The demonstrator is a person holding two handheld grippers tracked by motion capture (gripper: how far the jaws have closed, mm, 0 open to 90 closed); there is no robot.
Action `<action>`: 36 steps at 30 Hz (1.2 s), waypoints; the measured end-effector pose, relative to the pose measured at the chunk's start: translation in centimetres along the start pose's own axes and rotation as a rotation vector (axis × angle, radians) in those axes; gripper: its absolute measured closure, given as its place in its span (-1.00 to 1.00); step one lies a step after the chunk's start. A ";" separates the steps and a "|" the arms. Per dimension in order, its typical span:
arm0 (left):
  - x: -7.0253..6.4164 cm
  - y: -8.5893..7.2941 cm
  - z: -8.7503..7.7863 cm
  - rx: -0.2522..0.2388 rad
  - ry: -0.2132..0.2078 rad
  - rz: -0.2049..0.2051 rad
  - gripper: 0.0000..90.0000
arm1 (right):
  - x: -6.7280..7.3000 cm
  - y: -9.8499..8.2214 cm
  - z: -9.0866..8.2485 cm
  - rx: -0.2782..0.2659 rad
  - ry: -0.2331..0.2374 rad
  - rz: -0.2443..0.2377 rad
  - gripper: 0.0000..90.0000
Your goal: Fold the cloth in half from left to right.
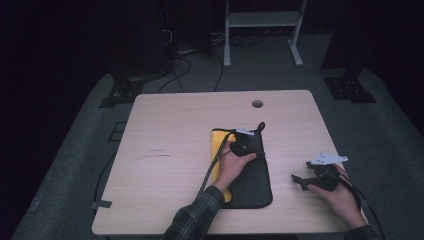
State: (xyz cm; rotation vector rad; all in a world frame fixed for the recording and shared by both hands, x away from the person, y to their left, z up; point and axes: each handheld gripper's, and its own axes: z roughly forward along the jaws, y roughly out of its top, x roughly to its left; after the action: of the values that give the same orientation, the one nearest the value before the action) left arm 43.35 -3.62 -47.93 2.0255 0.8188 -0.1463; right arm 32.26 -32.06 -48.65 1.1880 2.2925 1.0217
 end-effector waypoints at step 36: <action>3.4 -6.8 -13.0 -0.019 0.300 0.070 0.22 | 0.0 0.0 0.0 -0.001 -0.002 0.001 -0.61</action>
State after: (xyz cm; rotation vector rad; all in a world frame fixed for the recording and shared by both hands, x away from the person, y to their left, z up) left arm 39.20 10.81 -46.68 2.0839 0.9271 0.2088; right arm 32.21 -32.05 -48.65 1.1894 2.2896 1.0214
